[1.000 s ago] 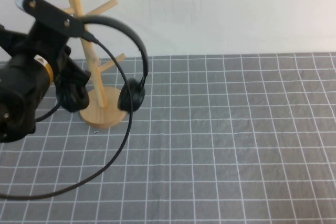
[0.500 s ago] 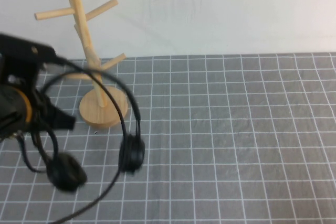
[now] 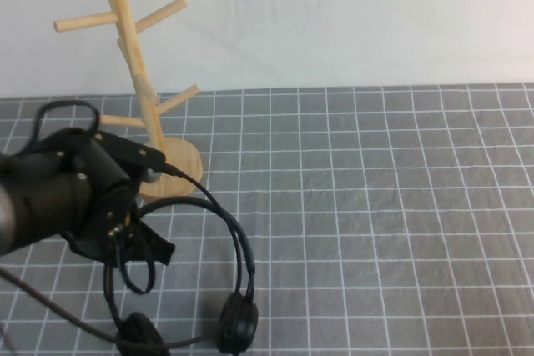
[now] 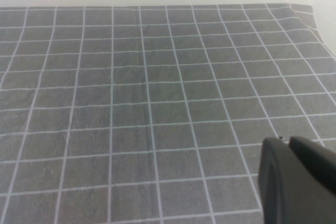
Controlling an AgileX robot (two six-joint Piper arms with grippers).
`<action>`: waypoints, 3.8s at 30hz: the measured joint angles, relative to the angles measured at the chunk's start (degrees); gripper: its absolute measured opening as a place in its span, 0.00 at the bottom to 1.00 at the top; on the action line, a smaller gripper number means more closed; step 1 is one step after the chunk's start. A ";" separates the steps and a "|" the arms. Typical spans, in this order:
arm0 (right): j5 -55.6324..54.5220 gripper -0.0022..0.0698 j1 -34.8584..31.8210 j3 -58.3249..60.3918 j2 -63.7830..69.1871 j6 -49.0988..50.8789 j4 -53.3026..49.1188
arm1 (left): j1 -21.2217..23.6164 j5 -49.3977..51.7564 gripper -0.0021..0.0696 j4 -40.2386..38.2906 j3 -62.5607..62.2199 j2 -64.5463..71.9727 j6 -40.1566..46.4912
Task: Take out the headphones from the headphone stand
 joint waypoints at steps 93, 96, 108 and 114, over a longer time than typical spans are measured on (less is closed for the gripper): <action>0.00 0.02 0.00 0.00 0.00 0.00 0.00 | -6.59 2.21 0.02 -8.02 17.52 -91.40 3.46; 0.00 0.02 0.00 0.00 0.00 0.00 0.00 | -6.44 2.10 0.02 -7.99 18.77 -91.40 3.46; 0.00 0.02 0.00 0.00 0.00 0.00 0.00 | 9.40 -11.84 0.02 -14.93 33.68 -91.40 16.15; 0.00 0.02 0.00 0.00 0.00 0.00 0.00 | 14.64 -17.21 0.02 -20.08 38.95 -91.40 31.17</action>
